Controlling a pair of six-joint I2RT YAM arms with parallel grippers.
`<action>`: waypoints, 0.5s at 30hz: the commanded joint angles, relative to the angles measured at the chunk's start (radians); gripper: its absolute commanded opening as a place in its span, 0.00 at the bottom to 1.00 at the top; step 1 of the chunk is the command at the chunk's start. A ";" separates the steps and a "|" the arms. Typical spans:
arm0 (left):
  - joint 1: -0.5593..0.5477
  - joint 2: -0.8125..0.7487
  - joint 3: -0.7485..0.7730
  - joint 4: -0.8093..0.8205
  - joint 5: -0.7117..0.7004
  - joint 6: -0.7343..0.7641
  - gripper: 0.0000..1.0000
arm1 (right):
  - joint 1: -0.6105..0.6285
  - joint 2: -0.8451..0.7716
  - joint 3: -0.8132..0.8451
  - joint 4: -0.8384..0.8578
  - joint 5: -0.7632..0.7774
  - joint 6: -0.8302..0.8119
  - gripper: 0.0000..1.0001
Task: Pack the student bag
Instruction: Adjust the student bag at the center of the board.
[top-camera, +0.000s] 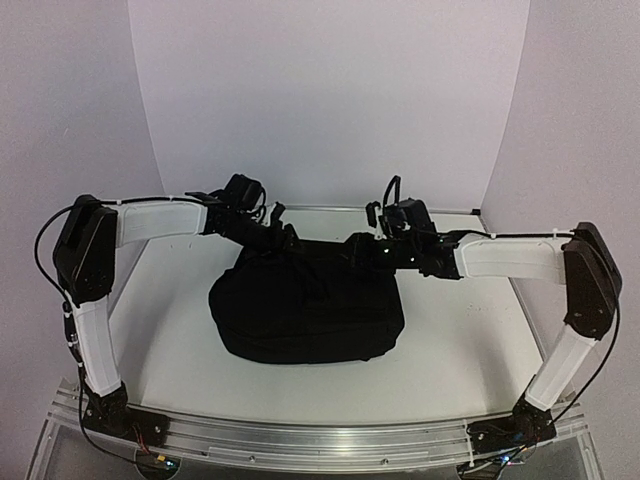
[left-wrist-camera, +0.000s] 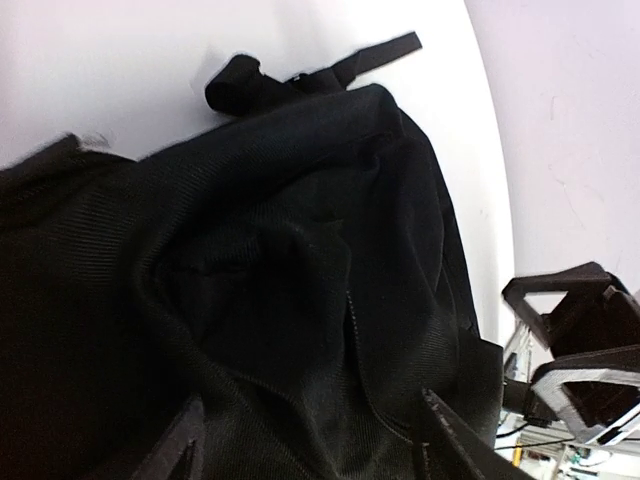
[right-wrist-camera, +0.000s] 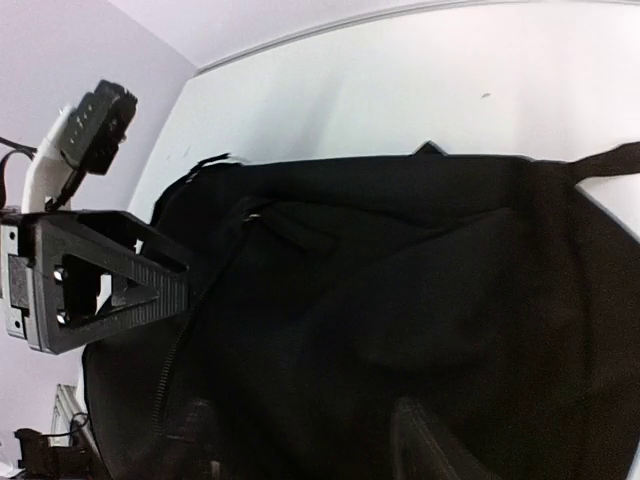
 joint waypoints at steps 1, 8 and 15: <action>-0.012 0.068 0.031 0.083 0.085 -0.032 0.62 | -0.061 -0.062 -0.060 -0.105 0.137 0.013 0.67; -0.012 0.113 0.048 0.093 0.100 -0.015 0.39 | -0.124 -0.029 -0.115 -0.114 0.013 -0.001 0.75; -0.012 0.158 0.075 0.181 0.134 0.018 0.34 | -0.086 -0.020 -0.182 -0.109 -0.207 -0.020 0.63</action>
